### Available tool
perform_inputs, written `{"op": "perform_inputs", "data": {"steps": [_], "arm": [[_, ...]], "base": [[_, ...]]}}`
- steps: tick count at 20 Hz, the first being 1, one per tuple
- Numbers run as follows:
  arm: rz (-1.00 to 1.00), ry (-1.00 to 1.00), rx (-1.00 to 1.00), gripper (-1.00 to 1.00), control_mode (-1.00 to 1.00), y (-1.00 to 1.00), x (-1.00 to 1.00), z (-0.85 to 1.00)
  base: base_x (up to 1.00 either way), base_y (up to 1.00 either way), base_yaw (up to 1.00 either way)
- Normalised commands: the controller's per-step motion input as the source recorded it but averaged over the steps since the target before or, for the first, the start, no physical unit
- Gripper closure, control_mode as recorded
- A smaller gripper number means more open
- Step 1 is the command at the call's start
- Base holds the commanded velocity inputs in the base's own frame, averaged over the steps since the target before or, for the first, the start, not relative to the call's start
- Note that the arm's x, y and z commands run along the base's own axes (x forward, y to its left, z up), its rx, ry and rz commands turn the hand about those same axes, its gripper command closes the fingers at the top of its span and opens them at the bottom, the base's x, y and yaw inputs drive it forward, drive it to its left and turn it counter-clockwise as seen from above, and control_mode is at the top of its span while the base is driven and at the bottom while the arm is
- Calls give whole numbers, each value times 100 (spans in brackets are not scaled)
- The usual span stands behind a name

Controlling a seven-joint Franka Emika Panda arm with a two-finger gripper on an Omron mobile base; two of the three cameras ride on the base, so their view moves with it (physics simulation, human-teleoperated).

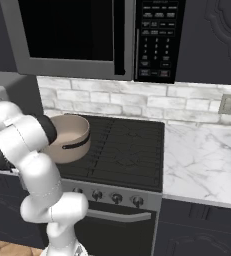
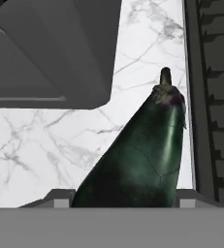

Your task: Turn on the burner for the pot on the stove. Wait thirty seconds for the pot to heat up. Then add the eggplant to the pot.

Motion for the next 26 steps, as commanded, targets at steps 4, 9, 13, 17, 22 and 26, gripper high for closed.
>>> {"op": "perform_inputs", "data": {"steps": [4,9,13,17,22,26], "arm": [[0,-12,6,100,-100,0,-52,42],[0,-18,6,100,-100,-6,-53,31],[0,-13,6,100,-100,-12,-59,49],[0,-6,9,100,-100,-15,-61,71],[0,-2,11,100,-100,-14,-60,65],[0,-9,3,100,-100,-31,-59,35]], "base": [[0,0,0],[0,0,0],[0,0,0],[0,0,0],[0,0,0],[0,0,0]]}}
